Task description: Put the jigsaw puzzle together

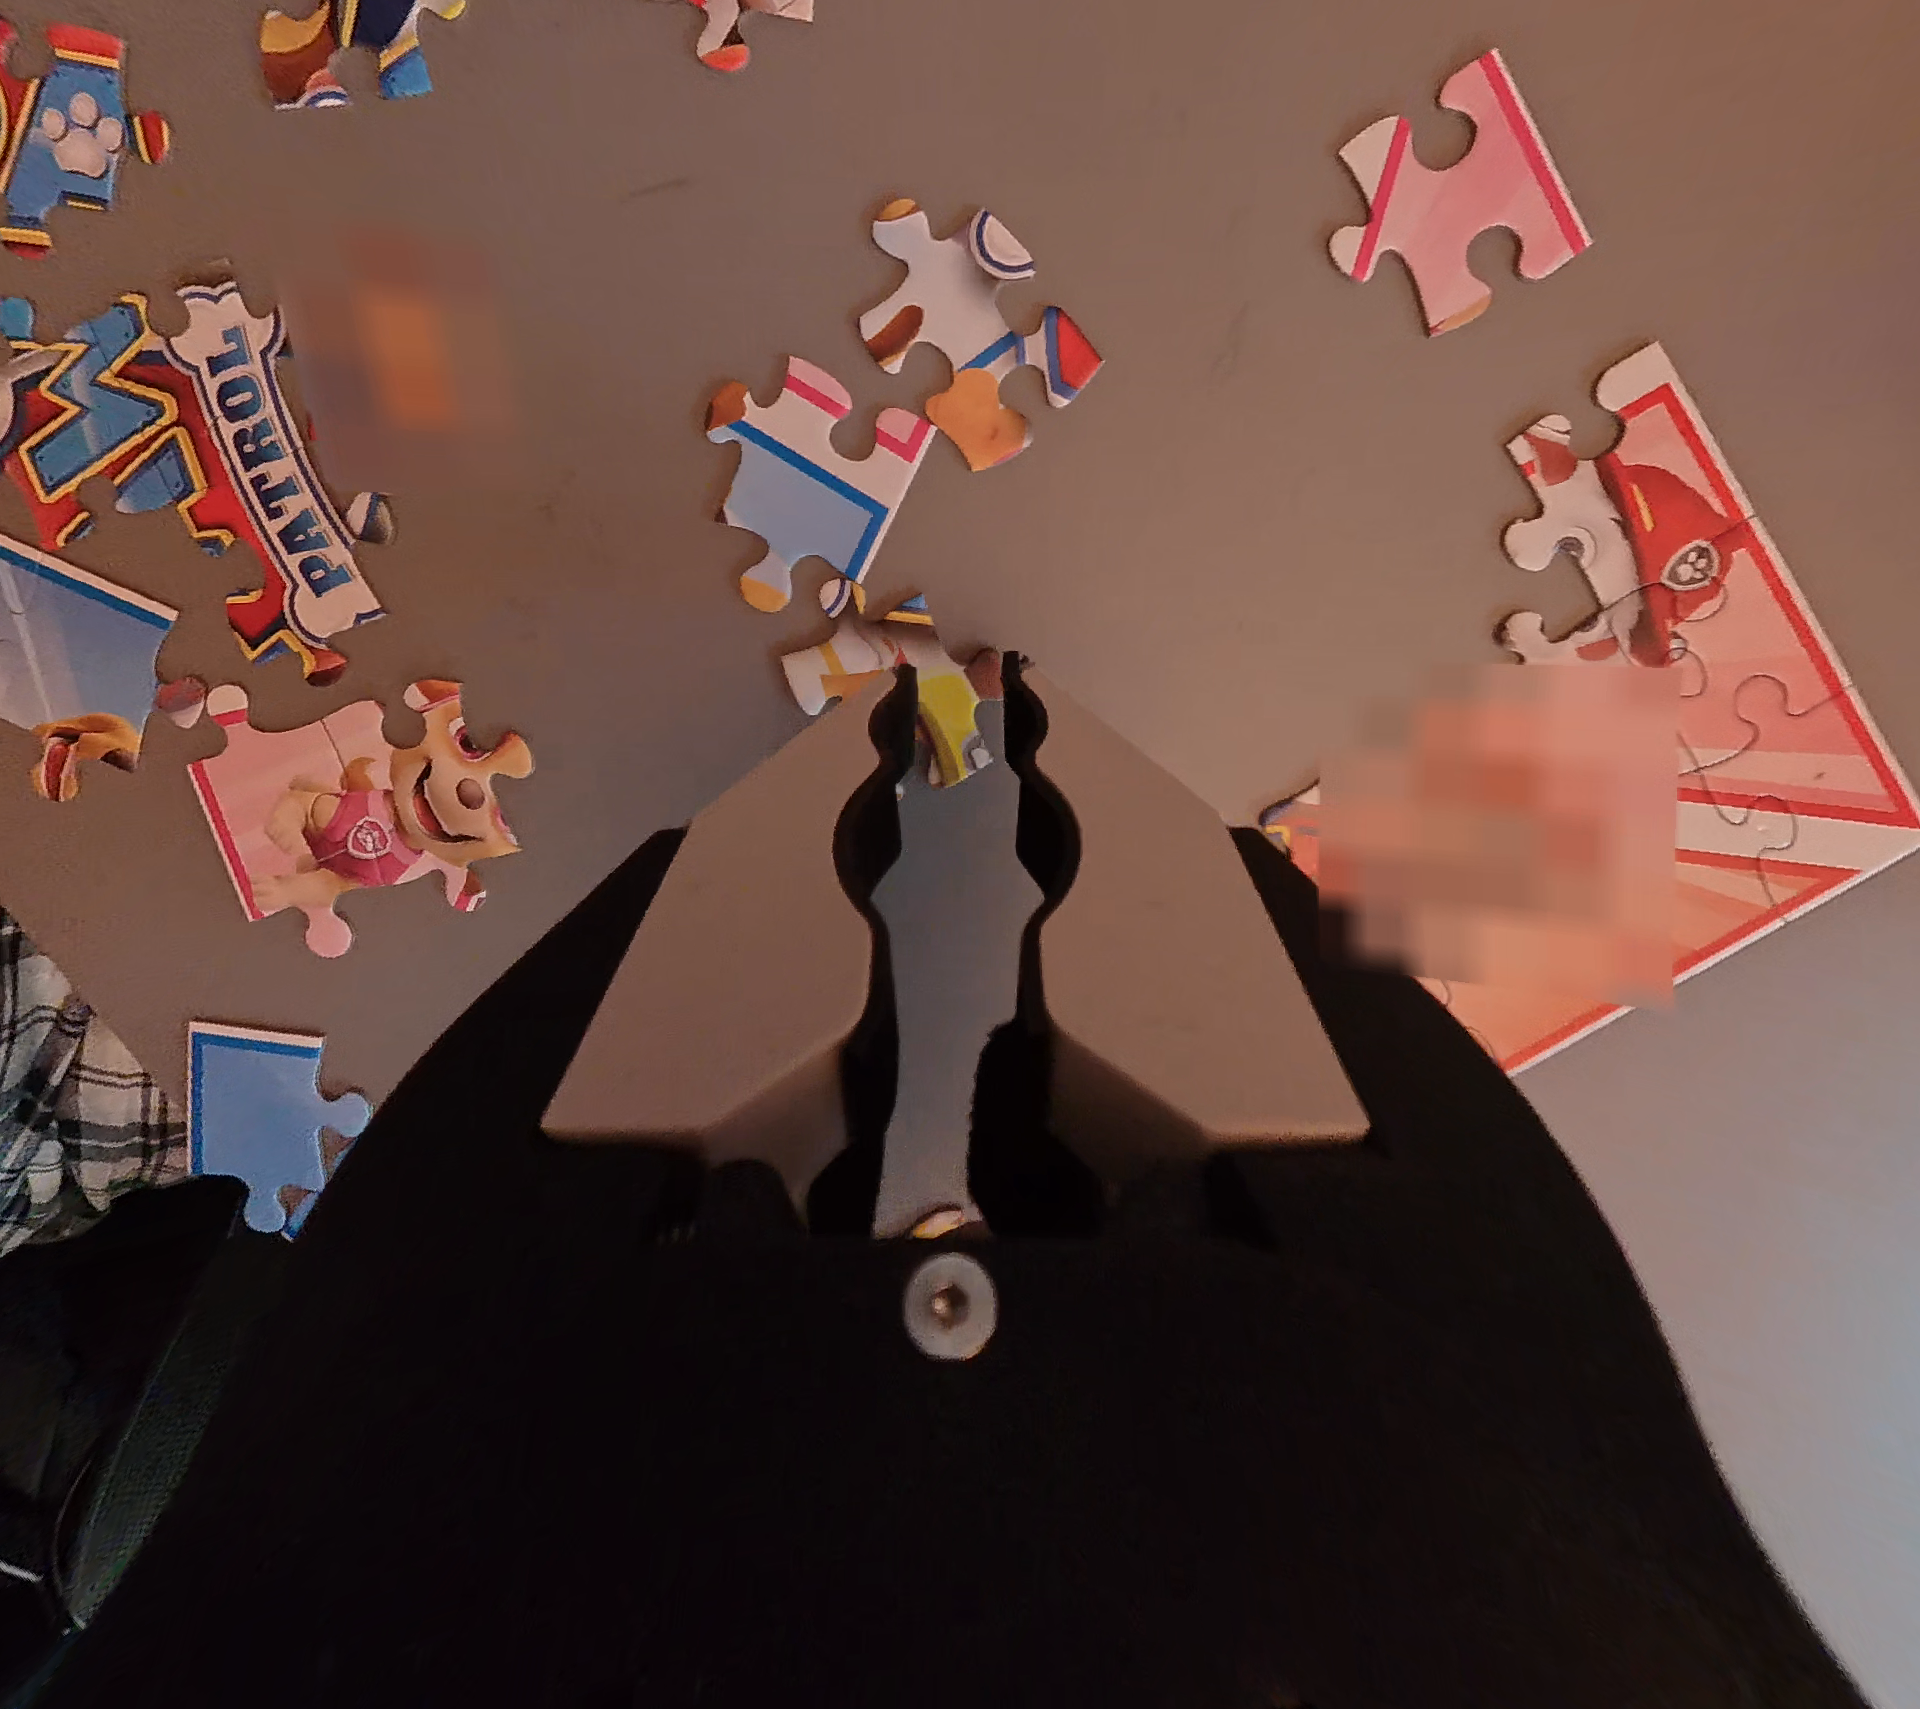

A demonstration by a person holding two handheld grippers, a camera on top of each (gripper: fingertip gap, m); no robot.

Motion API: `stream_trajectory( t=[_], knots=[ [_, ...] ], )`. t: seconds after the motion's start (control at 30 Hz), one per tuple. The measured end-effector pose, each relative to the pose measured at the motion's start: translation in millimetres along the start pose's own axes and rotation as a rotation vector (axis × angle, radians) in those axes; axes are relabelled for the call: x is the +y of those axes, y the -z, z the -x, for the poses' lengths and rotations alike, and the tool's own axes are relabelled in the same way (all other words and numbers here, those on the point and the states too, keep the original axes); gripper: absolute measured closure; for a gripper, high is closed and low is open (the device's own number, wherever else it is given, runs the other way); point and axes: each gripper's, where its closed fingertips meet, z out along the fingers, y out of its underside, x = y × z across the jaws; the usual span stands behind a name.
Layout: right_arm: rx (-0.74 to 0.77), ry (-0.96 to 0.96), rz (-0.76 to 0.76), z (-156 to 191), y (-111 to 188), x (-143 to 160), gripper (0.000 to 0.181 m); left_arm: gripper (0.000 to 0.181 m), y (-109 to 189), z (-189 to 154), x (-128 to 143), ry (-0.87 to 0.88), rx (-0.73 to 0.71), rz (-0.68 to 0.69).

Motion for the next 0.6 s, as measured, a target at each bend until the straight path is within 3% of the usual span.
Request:
stream_trajectory(
  t=[0.3, 0.47, 0.6],
  knots=[
    [-0.016, -0.02, -0.033, 3.7, 1.7, 5.8, 0.169, 0.132, 2.5, 2.5, 26.6, 0.018, 0.054, 0.055],
    [-0.018, -0.024, -0.041, 5.4, -0.2, 7.6, 0.169, 0.159, -1.0, -2.7, 16.7, 0.003, 0.066, 0.008],
    [-0.014, -0.024, -0.043, 4.7, 2.0, 10.3, 0.17, 0.165, -0.9, -6.9, 15.5, -0.026, 0.059, -0.001]
  ],
)
